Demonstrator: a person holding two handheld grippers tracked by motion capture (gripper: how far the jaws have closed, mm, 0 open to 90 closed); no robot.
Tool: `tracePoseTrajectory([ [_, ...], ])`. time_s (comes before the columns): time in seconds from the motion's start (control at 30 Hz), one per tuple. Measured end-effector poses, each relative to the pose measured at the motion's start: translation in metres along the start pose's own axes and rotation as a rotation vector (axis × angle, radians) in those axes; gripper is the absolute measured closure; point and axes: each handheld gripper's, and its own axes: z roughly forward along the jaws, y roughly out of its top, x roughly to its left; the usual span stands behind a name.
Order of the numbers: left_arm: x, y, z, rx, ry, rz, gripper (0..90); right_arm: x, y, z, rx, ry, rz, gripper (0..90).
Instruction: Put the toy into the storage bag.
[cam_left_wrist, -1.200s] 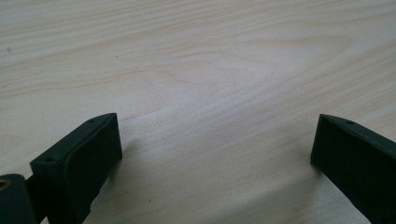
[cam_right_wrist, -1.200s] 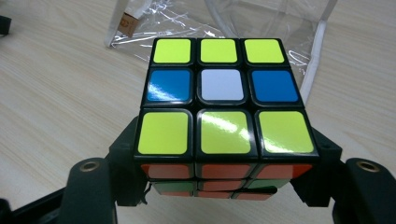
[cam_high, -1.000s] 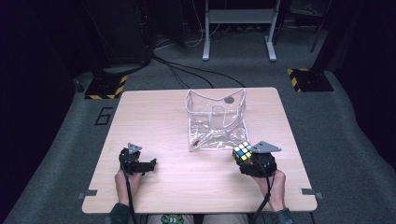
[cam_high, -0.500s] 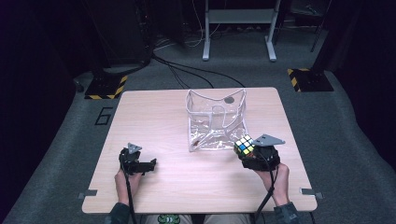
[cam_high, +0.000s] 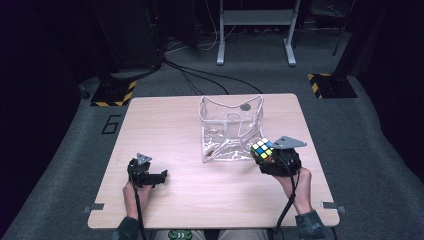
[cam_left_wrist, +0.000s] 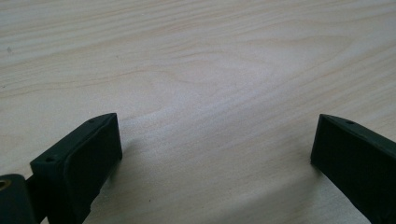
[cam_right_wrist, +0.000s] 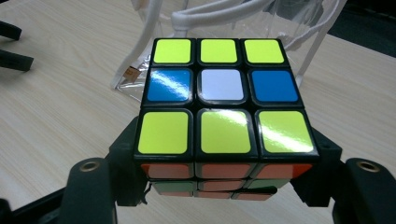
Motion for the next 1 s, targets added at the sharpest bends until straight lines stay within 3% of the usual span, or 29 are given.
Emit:
tracePoseTrajectory([
  [1.0, 0.0, 0.0, 0.0, -0.001, 0.001, 0.0, 1.7, -0.012, 0.053, -0.016, -0.051, 0.019, -0.023, 32.5],
])
